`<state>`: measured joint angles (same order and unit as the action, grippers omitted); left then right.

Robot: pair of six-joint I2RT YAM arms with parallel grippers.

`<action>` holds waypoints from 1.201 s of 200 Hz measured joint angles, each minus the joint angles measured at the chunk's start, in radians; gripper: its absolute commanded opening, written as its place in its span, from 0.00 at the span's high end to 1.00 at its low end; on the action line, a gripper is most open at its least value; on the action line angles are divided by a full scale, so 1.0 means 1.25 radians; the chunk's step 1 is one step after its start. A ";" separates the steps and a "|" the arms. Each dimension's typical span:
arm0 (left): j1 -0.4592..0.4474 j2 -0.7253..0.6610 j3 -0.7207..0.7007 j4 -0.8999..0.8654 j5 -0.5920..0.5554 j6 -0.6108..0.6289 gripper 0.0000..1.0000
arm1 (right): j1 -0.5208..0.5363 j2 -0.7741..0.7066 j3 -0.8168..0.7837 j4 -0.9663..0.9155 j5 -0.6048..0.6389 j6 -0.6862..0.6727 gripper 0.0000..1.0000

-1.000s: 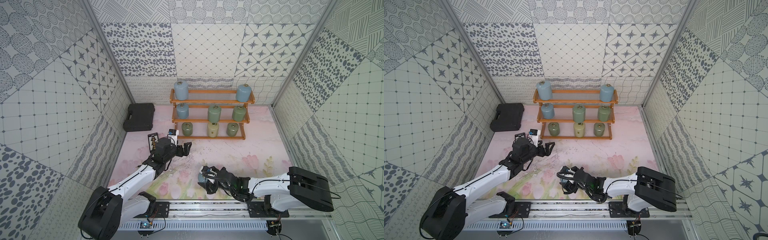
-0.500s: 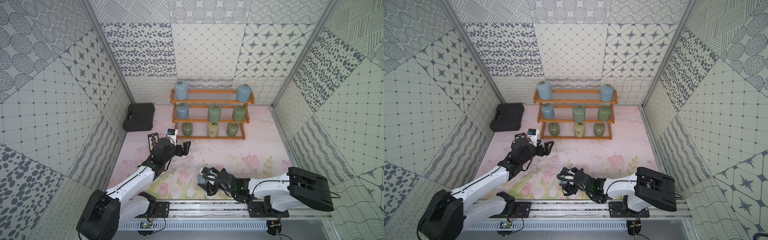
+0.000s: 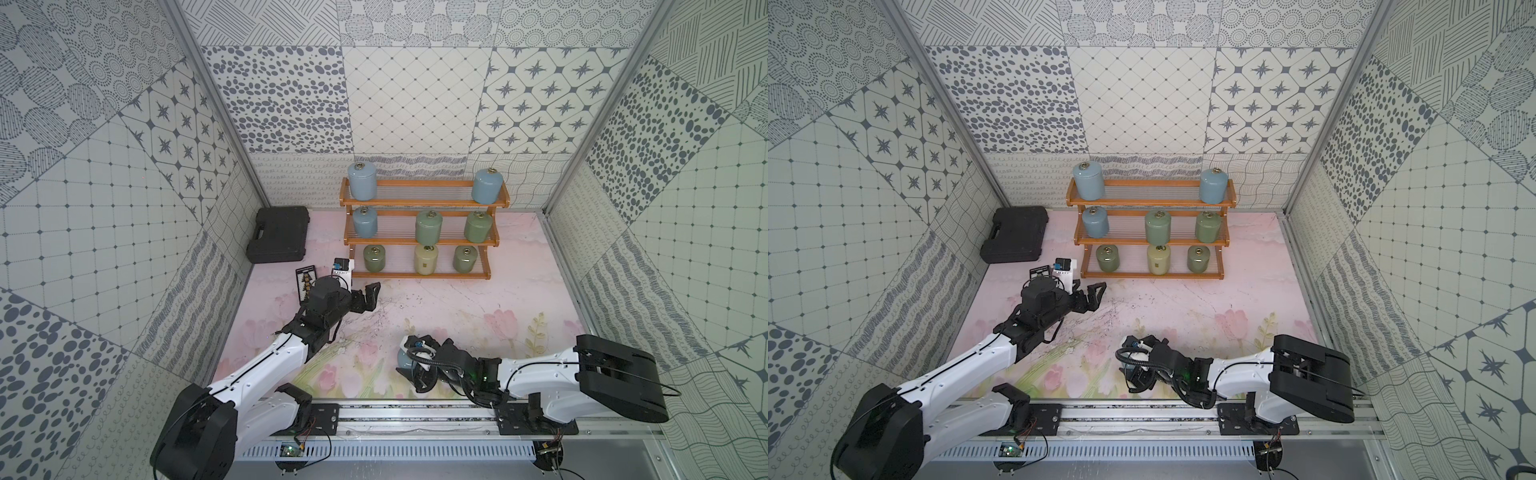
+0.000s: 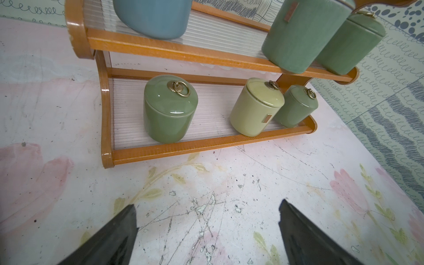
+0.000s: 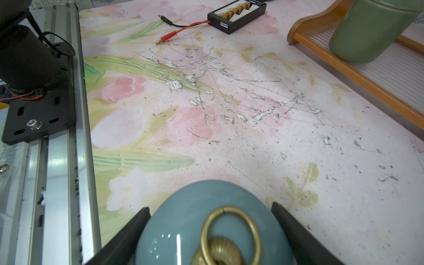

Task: Remove the tea canisters from the shelf
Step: Place the tea canister at the center of the board.

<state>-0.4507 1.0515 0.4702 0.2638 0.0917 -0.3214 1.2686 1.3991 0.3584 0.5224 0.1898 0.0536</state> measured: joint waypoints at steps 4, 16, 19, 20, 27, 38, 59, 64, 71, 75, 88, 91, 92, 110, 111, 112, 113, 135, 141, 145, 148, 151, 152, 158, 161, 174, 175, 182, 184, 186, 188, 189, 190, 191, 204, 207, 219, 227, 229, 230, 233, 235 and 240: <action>0.000 -0.001 0.000 -0.002 -0.001 0.000 0.00 | 0.000 0.000 0.000 0.000 0.001 0.000 0.14; 0.000 -0.004 0.000 -0.005 -0.002 0.000 0.00 | 0.000 -0.002 0.000 0.001 0.003 0.000 0.13; 0.000 -0.004 0.000 -0.006 -0.003 0.000 0.00 | 0.000 -0.002 0.000 0.001 0.003 0.000 0.13; 0.000 -0.004 0.000 -0.006 -0.003 0.000 0.00 | 0.000 -0.002 0.000 0.001 0.003 0.000 0.13; -0.001 -0.006 0.000 -0.008 -0.003 0.000 0.00 | 0.000 -0.004 0.000 0.001 0.005 0.000 0.13; -0.001 -0.009 -0.001 -0.010 -0.004 0.000 0.00 | 0.000 -0.004 0.000 0.002 0.006 0.000 0.12; -0.001 -0.011 -0.001 -0.011 -0.004 0.000 0.00 | 0.000 -0.005 0.000 -0.001 0.010 0.002 0.09; -0.001 -0.012 -0.001 -0.011 -0.004 0.000 0.00 | 0.000 -0.005 0.000 -0.002 0.011 0.002 0.09; -0.001 -0.014 -0.001 -0.012 -0.004 0.001 0.00 | 0.001 -0.009 0.000 -0.007 0.012 0.002 0.08; -0.001 -0.015 -0.001 -0.012 -0.004 0.001 0.00 | 0.001 -0.013 0.000 -0.010 0.013 0.002 0.08; -0.001 -0.020 -0.001 -0.014 -0.004 0.003 0.00 | 0.002 -0.031 0.000 -0.018 0.017 0.002 0.06; -0.001 -0.023 0.000 -0.015 -0.004 0.004 0.00 | 0.002 -0.037 0.001 -0.020 0.017 0.002 0.05; -0.001 -0.024 0.000 -0.016 -0.004 0.004 0.00 | 0.002 -0.038 0.001 -0.021 0.018 0.002 0.05; -0.001 -0.038 0.006 -0.028 -0.008 0.012 0.00 | 0.004 -0.076 0.003 -0.042 0.021 0.000 0.01; -0.001 -0.040 0.007 -0.029 -0.008 0.013 0.00 | 0.004 -0.078 0.003 -0.044 0.021 0.000 0.00; -0.001 -0.041 0.008 -0.030 -0.008 0.014 0.00 | 0.004 -0.081 0.004 -0.046 0.022 -0.001 0.00; -0.001 -0.041 0.008 -0.030 -0.008 0.014 0.00 | 0.004 -0.082 0.004 -0.047 0.022 -0.001 0.00; -0.001 -0.067 0.031 -0.059 -0.015 0.030 0.00 | 0.004 -0.130 0.016 -0.081 0.030 -0.004 0.00; -0.001 -0.074 0.038 -0.066 -0.016 0.036 0.00 | 0.004 -0.141 0.021 -0.091 0.032 -0.005 0.00; -0.001 -0.079 0.045 -0.072 -0.017 0.040 0.00 | 0.004 -0.149 0.025 -0.098 0.034 -0.007 0.00; -0.001 -0.082 0.048 -0.077 -0.019 0.043 0.00 | 0.004 -0.155 0.029 -0.103 0.035 -0.007 0.00; -0.001 -0.086 0.054 -0.080 -0.020 0.047 0.00 | 0.004 -0.161 0.032 -0.108 0.037 -0.008 0.00; -0.001 -0.087 0.056 -0.081 -0.020 0.049 0.00 | 0.004 -0.163 0.034 -0.110 0.038 -0.009 0.00; -0.001 -0.092 0.065 -0.090 -0.021 0.055 0.00 | 0.004 -0.172 0.041 -0.118 0.040 -0.011 0.00; -0.001 -0.095 0.072 -0.096 -0.022 0.058 0.00 | 0.004 -0.177 0.045 -0.124 0.042 -0.011 0.00; -0.001 -0.101 0.101 -0.120 -0.023 0.074 0.00 | 0.004 -0.194 0.066 -0.142 0.050 -0.017 0.00; -0.001 -0.101 0.104 -0.122 -0.023 0.075 0.00 | 0.004 -0.195 0.068 -0.143 0.052 -0.017 0.00; -0.001 -0.101 0.122 -0.134 -0.023 0.085 0.00 | 0.004 -0.201 0.079 -0.152 0.056 -0.022 0.00; -0.001 -0.101 0.125 -0.136 -0.023 0.086 0.00 | 0.003 -0.203 0.083 -0.154 0.059 -0.024 0.00; -0.001 -0.100 0.131 -0.140 -0.023 0.089 0.00 | 0.003 -0.204 0.086 -0.157 0.061 -0.026 0.00; -0.001 -0.100 0.137 -0.144 -0.023 0.092 0.00 | 0.003 -0.205 0.090 -0.158 0.063 -0.028 0.00; -0.001 -0.099 0.141 -0.146 -0.023 0.093 0.00 | 0.003 -0.205 0.092 -0.159 0.063 -0.028 0.00; -0.001 -0.099 0.141 -0.146 -0.023 0.093 0.00 | 0.003 -0.206 0.095 -0.161 0.064 -0.029 0.00; -0.001 -0.099 0.144 -0.148 -0.023 0.095 0.00 | 0.002 -0.206 0.096 -0.162 0.065 -0.030 0.00; -0.001 -0.090 0.179 -0.166 -0.022 0.112 0.00 | -0.006 -0.207 0.121 -0.177 0.071 -0.037 0.00; -0.001 -0.087 0.189 -0.173 -0.022 0.117 0.00 | -0.008 -0.207 0.127 -0.183 0.071 -0.038 0.00; -0.001 -0.069 0.224 -0.189 -0.021 0.134 0.00 | -0.026 -0.207 0.149 -0.195 0.069 -0.038 0.00; -0.001 -0.053 0.250 -0.201 -0.020 0.146 0.00 | -0.045 -0.206 0.161 -0.196 0.063 -0.036 0.00; -0.001 -0.049 0.258 -0.203 -0.019 0.150 0.00 | -0.052 -0.206 0.164 -0.196 0.063 -0.035 0.00; -0.001 -0.045 0.262 -0.204 -0.019 0.152 0.00 | -0.055 -0.206 0.165 -0.196 0.061 -0.034 0.00; -0.001 -0.040 0.270 -0.208 -0.019 0.156 0.00 | -0.064 -0.205 0.169 -0.196 0.054 -0.031 0.00; -0.001 -0.034 0.278 -0.211 -0.019 0.160 0.00 | -0.071 -0.204 0.172 -0.196 0.052 -0.031 0.00; 0.000 -0.022 0.295 -0.218 -0.018 0.166 0.00 | -0.090 -0.203 0.179 -0.195 0.045 -0.027 0.00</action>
<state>-0.4511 1.0241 0.8394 -0.0090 0.0692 -0.1135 1.1564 1.1458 0.5823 0.2783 0.2455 0.0200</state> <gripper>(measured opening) 0.999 0.998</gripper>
